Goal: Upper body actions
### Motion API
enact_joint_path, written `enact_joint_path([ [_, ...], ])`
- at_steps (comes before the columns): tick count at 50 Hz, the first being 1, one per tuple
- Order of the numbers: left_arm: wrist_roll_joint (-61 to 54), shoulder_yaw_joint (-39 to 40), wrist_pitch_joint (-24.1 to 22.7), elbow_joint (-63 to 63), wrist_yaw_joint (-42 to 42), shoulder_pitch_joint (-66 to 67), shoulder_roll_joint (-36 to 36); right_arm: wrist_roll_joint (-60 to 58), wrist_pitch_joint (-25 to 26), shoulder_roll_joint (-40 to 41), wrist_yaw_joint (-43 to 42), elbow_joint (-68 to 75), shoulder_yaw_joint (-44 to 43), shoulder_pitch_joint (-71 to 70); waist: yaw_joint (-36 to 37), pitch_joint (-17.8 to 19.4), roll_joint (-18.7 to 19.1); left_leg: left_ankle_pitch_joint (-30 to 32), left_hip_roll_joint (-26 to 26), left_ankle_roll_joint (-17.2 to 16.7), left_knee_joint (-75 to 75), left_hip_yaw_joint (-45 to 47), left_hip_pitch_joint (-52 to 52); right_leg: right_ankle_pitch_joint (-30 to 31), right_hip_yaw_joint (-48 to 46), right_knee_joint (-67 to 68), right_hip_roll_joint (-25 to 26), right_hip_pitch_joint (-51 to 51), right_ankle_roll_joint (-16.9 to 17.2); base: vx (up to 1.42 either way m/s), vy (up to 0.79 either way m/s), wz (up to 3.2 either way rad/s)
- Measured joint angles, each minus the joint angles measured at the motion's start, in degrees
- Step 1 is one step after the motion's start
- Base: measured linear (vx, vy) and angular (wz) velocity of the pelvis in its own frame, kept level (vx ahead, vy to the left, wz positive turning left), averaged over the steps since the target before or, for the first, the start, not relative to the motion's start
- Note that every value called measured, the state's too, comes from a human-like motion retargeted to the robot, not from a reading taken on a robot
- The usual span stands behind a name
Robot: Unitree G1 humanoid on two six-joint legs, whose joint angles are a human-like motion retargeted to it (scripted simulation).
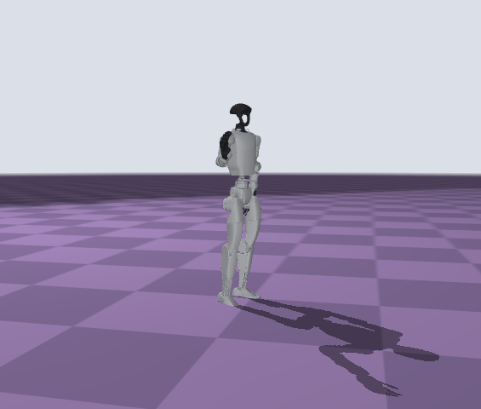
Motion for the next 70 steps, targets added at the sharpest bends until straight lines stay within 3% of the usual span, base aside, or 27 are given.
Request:
enact_joint_path([
  [7,-0.7,-0.1,-0.8,-2.2,-1.3,-0.8,0.4,-16.4,-0.5,10.0,6.5,12.6,8.8,9.0,-0.3,1.7,0.1,0.0,0.5,-0.1,-0.2,1.3,0.8,0.5,1.1,0.3,0.2,-0.2,-0.1,-0.04,0.01,-0.14],
  [10,-0.6,-0.2,-1.1,-3.0,-2.5,-1.2,0.6,-25.2,4.0,12.4,15.6,23.1,12.9,11.1,-0.3,1.4,-0.1,0.1,0.5,-0.2,-0.2,1.3,0.4,0.6,1.1,0.3,0.1,-0.6,-0.1,0.0,0.0,0.0],
  [13,-0.7,-0.8,-1.3,-3.2,-2.0,-1.7,0.3,-33.4,13.2,16.1,23.5,33.7,16.0,13.1,0.2,0.7,-0.2,0.2,0.5,-0.3,-0.3,1.0,-0.1,0.6,0.9,0.3,-0.1,-1.1,-0.1,0.0,0.0,0.0],
  [15,-0.8,-1.2,-1.4,-3.1,-1.7,-2.0,-0.1,-35.9,16.6,19.3,28.3,40.5,17.5,14.4,0.6,0.3,-0.1,0.3,0.5,-0.3,-0.2,0.8,-0.4,0.6,0.8,0.3,-0.1,-1.3,0.0,0.0,0.0,0.0],
  [23,-0.6,-3.5,-2.3,-2.0,-1.9,-2.0,-2.9,-32.3,22.9,30.9,29.8,68.9,23.7,18.6,-0.5,-0.3,0.8,-0.1,-0.5,0.6,-1.2,-1.9,0.6,-0.1,-1.8,0.1,0.0,-0.6,0.2,0.0,0.0,0.18],
  [25,-0.2,-4.1,-3.0,-1.7,-2.2,-1.5,-3.3,-34.3,27.3,32.8,30.0,73.4,24.6,19.3,1.1,-0.4,3.1,-0.9,2.2,0.4,-1.8,-0.8,1.6,-1.2,0.5,5.2,-1.7,-3.7,3.7,0.0,0.01,-0.39],
  [27,0.0,-4.7,-3.7,-1.4,-1.2,-1.3,-3.5,-31.1,32.6,32.4,26.4,73.7,22.2,19.2,2.5,-1.2,1.6,-1.3,0.6,0.5,-2.0,0.7,1.6,-1.9,1.3,4.7,-1.5,-3.6,2.4,-0.01,0.01,-0.37],
  [28,-0.2,-4.8,-4.1,-1.2,-0.4,-1.2,-3.5,-28.1,30.2,32.2,27.9,73.4,20.9,18.9,1.8,-1.4,1.1,-1.2,-0.2,0.6,-2.0,-0.2,1.5,-1.6,0.1,3.6,-1.4,-2.9,1.6,0.03,0.03,0.76],
  [30,-0.5,-4.4,-5.2,-0.3,-0.2,-1.2,-3.2,-23.1,24.7,30.3,30.7,73.5,18.1,18.5,-2.0,-1.0,1.0,-0.2,-0.4,0.3,-1.4,-4.2,1.0,-0.1,-3.2,2.4,-1.8,-2.3,1.0,0.06,0.02,0.97],
  [33,1.9,-1.9,-4.5,2.7,-4.6,-3.8,0.2,-19.1,26.0,25.7,29.0,74.2,13.6,15.2,1.3,-1.0,0.6,0.1,0.3,0.0,-0.4,-0.2,-0.2,0.2,-0.1,1.4,-0.9,-1.8,0.6,-0.01,0.05,-0.68],
  [37,10.6,1.8,-0.4,-0.4,-6.3,-9.9,10.6,-17.7,25.7,17.7,31.6,71.1,3.9,10.0,1.5,-0.9,0.3,0.5,-0.2,0.2,-0.3,-1.1,-0.3,0.3,-0.8,1.3,-1.3,-1.2,0.6,0.01,0.06,0.22],
  [40,17.1,7.7,-0.2,-9.9,-8.1,-13.6,21.5,-19.2,25.4,8.1,33.0,66.4,-4.0,5.5,2.6,-2.4,0.0,0.7,-0.6,0.1,-0.3,-1.7,-0.8,0.3,-1.2,1.1,-1.6,-1.3,0.6,0.14,0.09,0.17],
  [43,13.1,12.5,2.7,-16.3,-7.2,-19.1,35.0,-15.1,24.9,-3.2,32.8,61.6,-8.7,-1.3,3.4,-4.3,-0.3,0.8,-0.9,0.2,-0.3,-1.9,-1.4,0.2,-1.6,1.0,-1.9,-1.7,0.5,0.12,0.08,0.08],
  [46,-0.1,20.3,4.5,-19.0,1.2,-29.4,45.3,-5.0,24.2,-13.3,32.2,56.4,-8.4,-11.4,3.5,-5.2,-0.6,0.8,-0.9,0.0,-0.2,-2.0,-1.8,0.1,-1.6,1.2,-1.9,-2.0,0.6,0.06,0.03,0.04],
  [48,-8.0,23.7,1.1,-21.1,9.0,-38.2,49.7,1.6,23.7,-19.3,30.5,52.6,-4.4,-19.8,3.8,-6.2,0.1,0.7,-0.5,0.0,-0.2,-1.8,-2.2,0.1,-1.3,1.3,-1.7,-2.6,0.6,0.06,0.06,-0.16],
  [50,-12.6,21.6,-4.5,-24.3,16.5,-45.9,53.8,6.3,23.1,-23.5,27.0,48.4,2.6,-30.3,4.3,-7.3,1.2,0.5,0.0,-0.1,-0.1,-1.0,-2.8,0.1,-0.6,1.4,-1.2,-3.5,0.6,0.05,0.11,-0.37],
  [52,-12.1,14.8,-7.4,-27.6,21.6,-52.7,58.3,11.5,22.4,-26.4,22.5,44.3,13.4,-42.3,4.9,-7.8,2.3,0.2,0.6,-0.3,-0.1,0.0,-3.1,0.2,0.3,1.6,-0.9,-4.3,0.7,-0.01,0.13,-0.44],
  [57,0.2,-3.9,-6.5,-40.7,21.5,-68.5,61.9,19.9,22.1,-27.1,12.5,28.5,42.5,-65.6,6.2,-9.2,3.4,-0.1,1.0,-0.6,0.0,1.2,-2.8,0.2,1.4,1.7,-0.9,-4.5,0.8,0.06,0.12,-0.22],
  [62,19.8,-20.7,-10.6,-56.9,25.5,-79.0,62.6,7.0,24.2,-29.1,5.5,5.3,65.7,-77.3,7.1,-11.1,3.1,-0.2,0.7,-0.6,0.0,0.8,-2.8,-0.2,1.2,1.6,-1.0,-4.1,0.9,0.07,0.09,0.08],
  [65,35.2,-29.6,-12.4,-60.8,36.9,-85.7,63.8,-9.0,29.2,-34.6,-12.5,-3.7,77.3,-86.3,7.8,-11.4,2.4,-0.2,0.5,-0.5,0.1,0.3,-2.8,-0.5,1.0,1.4,-1.0,-3.6,0.9,0.08,0.01,0.14],
  [67,38.7,-34.6,-13.9,-58.7,41.8,-89.9,64.5,-16.0,27.5,-37.9,-29.9,-2.3,83.7,-91.6,8.4,-11.4,1.9,-0.2,0.6,-0.5,0.2,-0.1,-3.0,-0.6,0.7,1.3,-1.0,-3.4,1.0,0.04,-0.04,0.2],
  [68,38.9,-35.3,-14.3,-57.3,42.2,-90.8,65.1,-18.5,24.6,-39.5,-32.8,-0.7,85.4,-92.9,8.5,-11.4,1.7,-0.2,0.6,-0.5,0.2,-0.4,-3.1,-0.6,0.5,1.3,-0.9,-3.4,1.1,0.0,0.0,0.0],
  [70,37.4,-33.4,-13.6,-53.2,42.0,-90.6,66.4,-18.3,19.5,-41.8,-29.3,5.1,85.3,-92.4,8.9,-11.2,1.8,-0.2,0.7,-0.6,0.4,-0.6,-3.5,-0.7,0.4,1.3,-0.9,-3.6,1.2,-0.04,-0.01,0.03],
])
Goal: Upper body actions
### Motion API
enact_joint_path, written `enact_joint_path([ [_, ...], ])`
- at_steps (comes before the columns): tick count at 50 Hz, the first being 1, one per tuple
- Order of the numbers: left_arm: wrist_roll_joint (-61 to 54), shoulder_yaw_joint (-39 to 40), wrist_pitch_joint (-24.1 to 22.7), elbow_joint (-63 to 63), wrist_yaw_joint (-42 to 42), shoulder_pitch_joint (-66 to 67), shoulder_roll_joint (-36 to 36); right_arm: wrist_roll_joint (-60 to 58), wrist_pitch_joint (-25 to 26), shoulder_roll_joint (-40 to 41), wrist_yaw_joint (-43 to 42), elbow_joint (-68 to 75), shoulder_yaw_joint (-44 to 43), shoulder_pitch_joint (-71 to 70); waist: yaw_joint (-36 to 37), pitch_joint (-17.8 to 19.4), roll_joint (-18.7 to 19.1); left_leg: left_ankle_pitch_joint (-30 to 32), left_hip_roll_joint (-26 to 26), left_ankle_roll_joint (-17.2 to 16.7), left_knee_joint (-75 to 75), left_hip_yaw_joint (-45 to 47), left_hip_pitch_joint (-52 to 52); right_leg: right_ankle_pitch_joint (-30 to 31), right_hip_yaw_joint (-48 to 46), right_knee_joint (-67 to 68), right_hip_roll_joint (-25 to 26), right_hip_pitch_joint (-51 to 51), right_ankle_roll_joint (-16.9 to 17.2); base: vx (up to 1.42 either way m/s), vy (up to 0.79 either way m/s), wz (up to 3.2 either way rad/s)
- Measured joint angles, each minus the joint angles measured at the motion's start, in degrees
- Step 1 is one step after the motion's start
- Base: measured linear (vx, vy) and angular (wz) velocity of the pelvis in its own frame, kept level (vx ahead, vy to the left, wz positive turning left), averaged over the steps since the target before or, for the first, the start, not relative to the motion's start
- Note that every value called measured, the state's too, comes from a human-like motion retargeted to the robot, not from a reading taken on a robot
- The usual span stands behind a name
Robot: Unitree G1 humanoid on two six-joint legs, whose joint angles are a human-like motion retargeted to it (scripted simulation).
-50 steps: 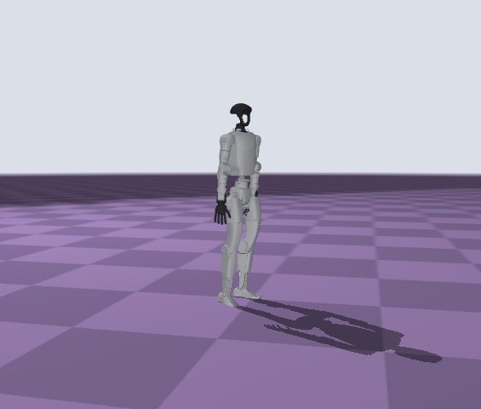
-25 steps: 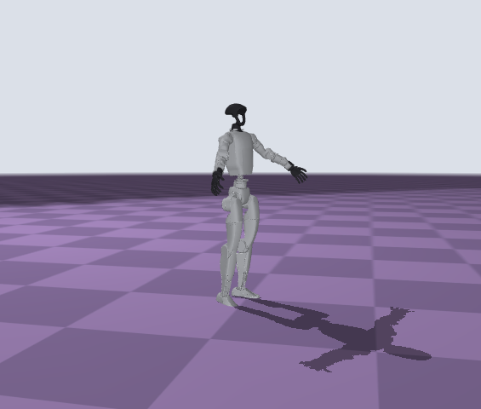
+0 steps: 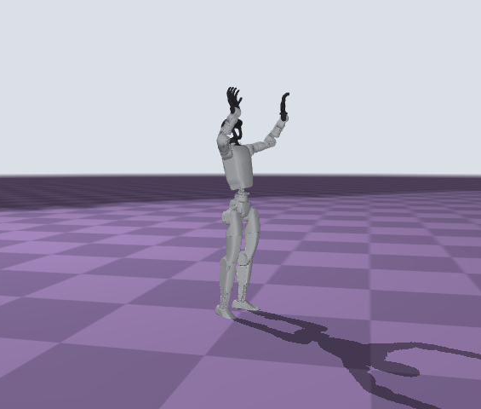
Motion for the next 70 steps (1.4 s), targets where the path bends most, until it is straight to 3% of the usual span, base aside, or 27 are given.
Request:
enact_joint_path([
  [3,-7.1,12.3,2.5,8.3,0.4,8.2,4.6,10.1,-3.0,-2.8,15.9,12.2,-11.0,7.8,0.6,0.8,0.7,0.0,0.2,-0.1,0.2,0.1,-0.8,0.1,0.1,0.1,0.1,-0.7,0.0,-0.16,-0.02,-0.04],
  [8,-23.3,43.7,5.5,25.7,1.5,33.3,10.1,16.3,-7.0,-5.1,29.1,38.2,-37.1,24.1,1.0,2.3,1.0,-0.1,0.4,-0.3,0.2,0.9,-1.8,0.3,0.8,0.3,-0.1,-2.3,0.0,-0.21,-0.04,-0.13],
  [10,-33.6,57.8,6.2,34.5,2.6,43.2,9.1,19.5,-3.9,-7.1,35.8,51.4,-46.9,28.3,1.5,3.0,1.0,0.0,0.5,-0.3,0.1,1.1,-2.0,0.4,1.0,0.4,-0.2,-2.8,0.0,-0.17,-0.08,-0.13],
  [11,-41.0,65.5,6.2,37.7,1.3,48.5,7.6,23.2,0.5,-8.3,40.3,56.3,-52.3,31.0,1.8,3.4,1.2,0.0,0.5,-0.3,0.1,1.2,-2.0,0.4,1.1,0.5,-0.2,-2.9,0.0,-0.14,-0.1,-0.11],
  [13,-56.9,80.2,4.6,42.4,-4.4,58.4,3.9,33.3,6.2,-9.7,51.0,62.9,-63.3,36.8,2.2,4.2,2.1,0.0,0.6,-0.3,0.0,1.4,-2.0,0.5,1.2,0.5,-0.2,-3.1,0.0,-0.13,-0.08,-0.07],
  [15,-72.8,91.7,1.1,45.0,-11.1,66.2,-0.1,49.8,5.6,-8.7,58.5,64.6,-74.1,43.1,1.9,4.8,3.3,0.1,0.6,-0.2,-0.2,1.4,-2.1,0.5,1.3,0.5,0.0,-3.3,0.0,-0.09,-0.02,-0.02],
  [17,-82.0,95.6,-4.2,45.3,-9.2,71.1,-2.5,65.5,0.6,-6.5,52.8,63.8,-81.8,47.6,1.1,4.7,3.9,0.2,0.4,-0.1,-0.4,1.2,-2.2,0.5,1.1,0.3,0.0,-3.4,0.0,0.01,0.05,0.06],
  [20,-78.0,92.4,-12.0,44.0,0.0,72.7,-1.7,71.0,-12.8,-2.7,37.8,58.4,-86.2,52.2,0.1,3.5,3.0,0.4,0.1,-0.1,-0.5,0.4,-2.7,0.2,0.4,0.2,-0.5,-3.2,0.2,0.08,0.1,0.28],
  [21,-75.4,89.5,-11.7,42.2,0.2,70.8,-0.3,69.0,-12.9,-1.5,36.8,54.0,-84.4,52.3,-0.1,3.3,2.5,0.4,-0.1,-0.1,-0.5,0.0,-2.6,0.2,0.1,0.1,-0.6,-2.9,0.2,0.08,0.06,0.36],
  [24,-69.4,78.2,-9.5,34.8,-2.0,62.0,3.3,64.6,-8.9,2.3,38.2,38.2,-74.9,48.7,-0.4,2.5,1.5,0.5,-0.6,-0.1,-0.3,-0.6,-2.2,-0.1,-0.5,0.0,-0.9,-2.0,0.2,0.08,0.06,0.22],
  [28,-58.3,58.1,-6.8,21.9,-1.8,47.8,7.1,54.8,-6.0,3.1,34.3,19.3,-52.4,36.0,-0.1,1.2,1.7,0.3,-0.6,-0.1,-0.3,-0.4,-1.6,-0.1,-0.3,0.0,-0.9,-1.4,0.3,0.11,0.1,-0.06],
  [32,-38.3,34.6,-3.3,8.9,-1.0,29.6,8.5,38.8,-4.3,4.4,26.6,6.6,-27.6,18.7,0.7,-0.2,1.9,0.1,-0.6,-0.2,-0.3,-0.1,-1.3,-0.2,-0.1,0.0,-0.9,-1.2,0.3,0.12,0.09,-0.06],
  [37,-8.2,7.3,4.5,-5.0,0.2,7.4,6.4,15.6,2.0,6.3,15.5,-0.7,-1.3,-0.4,1.5,-1.0,1.1,0.0,-0.5,-0.1,-0.4,-0.4,-0.5,-0.3,-0.4,-0.1,-0.7,-0.4,0.4,0.12,0.02,0.05],
  [40,5.2,-3.4,3.8,-8.0,4.9,-2.1,4.9,4.7,5.9,7.4,8.6,-0.3,9.1,-7.8,1.5,-0.9,0.4,0.0,-0.4,-0.1,-0.4,-0.6,0.1,-0.4,-0.4,-0.1,-0.5,0.3,0.4,0.11,-0.03,0.03],
  [43,8.2,-8.4,0.8,-5.2,9.9,-6.2,4.9,2.1,4.4,5.6,7.1,1.9,12.5,-9.5,1.9,-0.4,-0.3,0.0,-0.1,-0.1,-0.4,-0.3,0.3,-0.3,-0.2,-0.1,-0.4,0.3,0.4,0.03,-0.12,-0.1],
  [46,7.9,-8.9,-1.0,1.2,10.7,-6.5,8.1,3.0,1.6,0.9,7.5,6.8,10.0,-7.4,2.7,0.1,-0.5,-0.1,0.2,-0.2,-0.4,0.2,-0.1,-0.1,0.2,0.0,-0.2,-0.5,0.4,-0.07,-0.1,-0.15],
  [49,8.5,-3.4,0.0,10.7,11.8,-2.2,12.4,6.1,-1.0,-4.4,10.6,15.6,1.2,-0.9,3.3,0.5,-0.6,0.0,0.6,-0.4,-0.4,0.5,-1.2,-0.1,0.6,0.2,-0.2,-1.7,0.5,-0.1,-0.09,-0.11],
  [50,8.3,0.1,0.6,14.5,12.1,0.5,13.7,7.4,-2.0,-6.1,12.4,19.2,-3.5,2.6,3.4,0.5,-0.7,0.0,0.7,-0.5,-0.4,0.6,-1.6,-0.1,0.7,0.3,-0.3,-2.2,0.6,-0.14,-0.1,-0.07],
  [53,-1.7,22.8,0.6,26.2,12.7,18.6,15.5,12.5,-4.6,-8.0,18.1,32.9,-25.9,19.6,3.0,0.5,-0.9,0.1,1.0,-0.7,-0.3,0.6,-3.0,0.0,0.8,0.4,-0.4,-3.5,0.7,-0.17,-0.12,-0.03],
  [56,-30.5,50.1,-0.8,35.7,5.8,36.9,12.9,20.1,-2.7,-8.9,28.9,46.6,-46.4,33.2,2.7,1.0,-0.6,0.3,1.2,-0.8,-0.3,0.7,-3.9,0.1,1.1,0.4,-0.4,-4.4,0.7,-0.15,-0.13,-0.05],
  [58,-57.5,66.4,2.5,36.6,-6.8,45.5,8.7,26.9,1.0,-9.0,37.5,51.4,-58.8,40.9,2.5,1.4,0.2,0.3,1.3,-0.8,-0.3,0.7,-4.2,0.1,1.1,0.3,-0.4,-4.7,0.7,-0.11,-0.07,-0.01],
  [60,-81.6,77.6,2.1,35.2,-20.2,49.2,4.8,38.2,3.5,-7.5,42.5,52.9,-69.3,47.0,2.0,1.4,0.9,0.4,1.2,-0.8,-0.4,0.6,-4.5,0.0,1.0,0.2,-0.3,-5.0,0.7,-0.08,0.02,0.06],
  [62,-96.8,80.5,-6.5,33.9,-19.7,51.9,3.8,52.2,-0.6,-5.3,41.8,51.6,-75.9,50.6,1.5,0.8,1.2,0.4,1.0,-0.8,-0.5,0.4,-4.8,0.0,0.8,0.1,-0.4,-5.2,0.7,0.01,0.09,0.09],
  [63,-97.4,80.0,-12.9,33.6,-14.8,53.0,4.0,57.7,-5.1,-4.0,39.5,49.9,-77.9,51.8,1.2,0.5,1.1,0.4,0.9,-0.8,-0.6,0.3,-5.0,-0.1,0.8,0.1,-0.5,-5.3,0.7,0.04,0.11,0.13],
  [65,-86.8,76.2,-18.6,32.6,-4.1,53.7,5.6,62.4,-13.7,-1.0,30.8,44.8,-78.6,52.7,0.6,0.1,0.8,0.4,0.7,-0.7,-0.5,0.1,-4.9,-0.2,0.6,0.1,-0.6,-5.1,0.7,0.05,0.09,0.1],
  [67,-77.6,69.4,-14.8,28.4,-2.9,50.2,7.2,58.3,-15.9,1.0,25.3,36.5,-72.8,50.8,0.2,0.3,0.6,0.2,0.5,-0.7,-0.5,0.3,-4.1,-0.2,0.7,0.1,-0.6,-4.4,0.6,0.08,0.06,-0.05],
  [70,-76.9,55.4,-12.2,21.7,-8.8,38.9,7.6,53.4,-12.8,3.8,25.1,24.1,-57.9,41.5,0.0,0.4,1.1,0.0,0.5,-0.6,-0.4,1.1,-2.8,-0.1,1.2,0.3,-0.5,-3.6,0.5,0.07,0.09,-0.23],
])
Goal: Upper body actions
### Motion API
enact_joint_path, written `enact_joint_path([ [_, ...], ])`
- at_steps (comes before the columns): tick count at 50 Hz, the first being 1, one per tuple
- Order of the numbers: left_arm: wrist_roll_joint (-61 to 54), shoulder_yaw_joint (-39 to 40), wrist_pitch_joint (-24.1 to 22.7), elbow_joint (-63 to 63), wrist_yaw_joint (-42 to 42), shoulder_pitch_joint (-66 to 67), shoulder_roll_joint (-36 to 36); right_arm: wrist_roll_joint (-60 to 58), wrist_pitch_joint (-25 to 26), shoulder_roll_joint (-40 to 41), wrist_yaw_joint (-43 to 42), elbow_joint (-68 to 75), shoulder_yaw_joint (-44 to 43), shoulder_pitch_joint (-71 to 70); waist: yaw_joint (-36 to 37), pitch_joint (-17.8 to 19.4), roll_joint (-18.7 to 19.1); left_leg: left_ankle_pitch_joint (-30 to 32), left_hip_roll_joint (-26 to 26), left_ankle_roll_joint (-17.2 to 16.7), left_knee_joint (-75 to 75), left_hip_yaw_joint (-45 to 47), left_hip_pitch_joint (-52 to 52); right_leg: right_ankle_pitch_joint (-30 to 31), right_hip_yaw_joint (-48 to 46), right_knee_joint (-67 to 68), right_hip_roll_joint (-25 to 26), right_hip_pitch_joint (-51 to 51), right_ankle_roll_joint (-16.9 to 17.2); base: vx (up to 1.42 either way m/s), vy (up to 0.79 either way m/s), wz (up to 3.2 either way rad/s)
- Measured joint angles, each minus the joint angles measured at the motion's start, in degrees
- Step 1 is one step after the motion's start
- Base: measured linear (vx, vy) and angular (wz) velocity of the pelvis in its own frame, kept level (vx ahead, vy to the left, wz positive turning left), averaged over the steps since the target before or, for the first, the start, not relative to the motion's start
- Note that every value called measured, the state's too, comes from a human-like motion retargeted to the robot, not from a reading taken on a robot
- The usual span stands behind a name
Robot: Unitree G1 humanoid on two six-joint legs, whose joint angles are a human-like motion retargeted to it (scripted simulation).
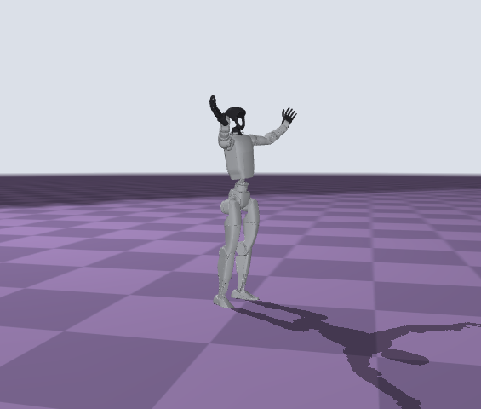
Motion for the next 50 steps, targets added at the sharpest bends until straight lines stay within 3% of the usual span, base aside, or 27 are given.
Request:
enact_joint_path([
  [2,2.6,-11.9,0.5,-4.3,0.7,-9.1,-1.0,-2.6,0.9,1.7,-1.7,-6.2,12.0,-8.7,0.4,-0.4,0.4,-0.1,0.1,0.0,0.0,0.6,0.6,0.1,0.4,0.1,0.0,0.2,0.0,0.08,0.13,-0.26],
  [5,15.4,-30.1,1.9,-10.5,3.3,-23.0,-3.4,-10.4,1.7,4.1,-7.1,-13.2,29.0,-21.2,1.1,-0.8,0.3,-0.2,0.0,0.0,-0.1,1.0,1.4,0.2,0.7,0.1,0.0,0.8,0.0,0.1,0.09,-0.12],
  [10,34.3,-53.4,8.4,-18.2,9.5,-41.3,-15.4,-32.1,9.6,7.5,-14.6,-19.9,50.5,-36.3,1.6,-1.4,-1.0,-0.2,-0.2,0.1,-0.1,0.5,2.8,0.1,0.2,-0.1,-0.1,2.5,0.1,0.11,0.03,0.09],
  [15,49.4,-62.3,7.8,-20.0,12.1,-47.2,-21.7,-51.1,21.2,8.8,-19.9,-17.9,67.1,-48.5,2.0,-1.0,-2.0,-0.2,-0.1,0.2,-0.1,0.2,3.7,0.1,0.0,-0.1,0.0,3.6,0.2,0.08,-0.04,0.05],
  [20,62.5,-65.2,8.1,-18.2,16.4,-49.7,-9.4,-52.9,20.1,1.4,-20.2,-13.2,73.5,-54.9,2.7,-0.7,-1.7,-0.3,0.5,0.0,-0.2,0.9,2.5,0.2,0.5,-0.1,0.3,1.9,0.2,-0.06,-0.09,-0.14],
  [23,58.5,-58.8,6.9,-11.9,16.7,-46.1,-2.3,-48.1,16.6,-5.8,-16.7,-6.3,67.7,-51.7,2.9,-0.3,-1.6,-0.3,0.8,-0.1,-0.1,1.1,1.3,0.2,0.8,-0.1,0.5,0.8,0.3,-0.12,-0.1,-0.07],
  [26,47.2,-44.1,6.5,-3.7,13.7,-36.0,3.3,-43.5,12.8,-13.4,-9.1,3.7,57.3,-43.9,2.6,1.2,-1.7,-0.2,0.9,-0.1,0.1,0.6,0.6,0.0,0.5,-0.2,0.7,0.6,0.3,-0.17,-0.17,0.13],
  [28,38.1,-27.0,6.7,1.8,11.0,-22.5,5.5,-41.7,11.0,-17.6,-3.1,11.6,46.6,-35.4,2.2,2.6,-1.2,-0.1,0.9,-0.1,0.2,0.2,0.5,0.0,0.1,-0.3,0.8,0.9,0.3,-0.2,-0.18,0.17],
  [32,23.4,17.2,6.1,11.3,1.4,17.4,2.8,-37.3,10.0,-20.6,9.6,27.0,18.8,-11.8,1.3,4.6,1.3,0.2,0.8,-0.1,0.1,-0.1,0.2,0.1,-0.2,-0.5,0.8,0.9,0.1,-0.16,-0.14,0.06],
  [33,20.4,28.4,5.9,12.2,-1.3,29.0,0.2,-34.9,9.2,-19.6,13.4,29.4,10.0,-3.2,0.4,4.9,2.1,0.2,0.8,-0.1,0.0,-0.1,0.1,0.1,-0.3,-0.6,0.8,0.8,0.1,-0.1,-0.08,0.04],
  [35,16.1,42.3,5.9,12.9,-4.2,44.9,-5.7,-28.2,7.7,-14.1,18.6,31.0,-13.0,20.2,-1.9,5.5,2.2,0.3,0.5,0.0,0.0,-0.2,0.2,0.1,-0.5,-0.6,0.7,0.8,0.0,-0.05,-0.09,0.06],
  [37,14.9,44.4,4.4,14.5,-4.2,48.3,-9.2,-22.5,4.9,-3.3,20.3,27.3,-36.0,45.2,-2.2,6.1,-0.3,0.3,0.1,0.0,-0.1,-0.2,0.5,0.1,-0.6,-0.6,0.4,1.2,-0.2,0.01,-0.11,0.07],
  [40,14.3,39.2,2.4,15.4,-1.6,48.0,-16.8,-21.1,0.0,9.6,16.5,24.8,-44.7,59.1,-0.9,6.8,-1.9,0.4,-0.3,0.1,-0.1,-0.4,1.5,0.0,-0.8,-0.7,0.1,2.3,-0.2,0.05,-0.06,0.05],
  [44,17.7,28.3,3.6,14.0,-2.5,47.9,-28.4,-30.0,-3.1,24.1,9.0,23.0,-44.8,66.2,-0.5,8.4,-2.6,0.6,-1.0,0.4,0.0,-1.5,3.0,-0.1,-1.7,-0.8,-0.3,4.5,-0.2,0.04,-0.03,0.25],
  [50,26.3,19.5,6.5,11.0,-9.0,49.1,-46.9,-42.5,0.5,40.1,10.6,25.0,-36.0,68.4,-2.1,10.7,-2.5,0.9,-1.4,0.5,-0.1,-2.1,4.5,0.2,-2.4,-1.1,-0.5,6.3,-0.3,-0.01,-0.02,0.06],
])
